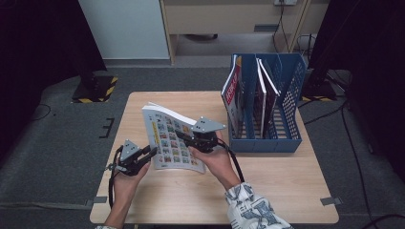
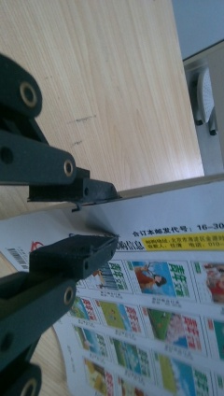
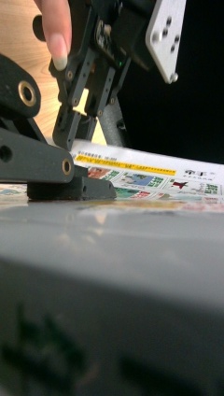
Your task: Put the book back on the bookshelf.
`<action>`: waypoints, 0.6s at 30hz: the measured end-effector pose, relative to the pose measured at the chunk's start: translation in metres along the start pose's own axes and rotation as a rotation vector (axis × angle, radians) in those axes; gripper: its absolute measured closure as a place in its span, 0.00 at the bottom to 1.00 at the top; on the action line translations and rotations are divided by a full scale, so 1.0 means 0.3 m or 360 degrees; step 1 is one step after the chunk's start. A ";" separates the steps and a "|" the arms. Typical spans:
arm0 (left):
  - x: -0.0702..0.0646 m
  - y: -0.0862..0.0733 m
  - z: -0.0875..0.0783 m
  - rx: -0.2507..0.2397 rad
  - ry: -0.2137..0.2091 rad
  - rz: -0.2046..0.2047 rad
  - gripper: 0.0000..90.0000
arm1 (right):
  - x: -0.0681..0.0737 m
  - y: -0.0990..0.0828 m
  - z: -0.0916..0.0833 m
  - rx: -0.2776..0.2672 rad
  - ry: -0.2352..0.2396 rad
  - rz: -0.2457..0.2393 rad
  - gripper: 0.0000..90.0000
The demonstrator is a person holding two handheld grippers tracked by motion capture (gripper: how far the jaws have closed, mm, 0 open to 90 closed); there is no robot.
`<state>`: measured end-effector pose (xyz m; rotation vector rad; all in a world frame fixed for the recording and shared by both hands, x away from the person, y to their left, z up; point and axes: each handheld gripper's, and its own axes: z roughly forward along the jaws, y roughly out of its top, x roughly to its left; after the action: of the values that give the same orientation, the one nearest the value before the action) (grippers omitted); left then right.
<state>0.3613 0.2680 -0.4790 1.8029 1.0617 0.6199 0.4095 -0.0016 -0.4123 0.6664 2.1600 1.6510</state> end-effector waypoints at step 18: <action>0.072 -0.041 0.014 0.0176 0.0125 -0.0048 0.41 | 0.013 0.048 -0.012 -0.0027 -0.0065 -0.0027 0.82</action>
<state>0.3705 0.2871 -0.4925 1.8667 1.1945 0.6290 0.4067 0.0007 -0.3975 0.6696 2.1150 1.6314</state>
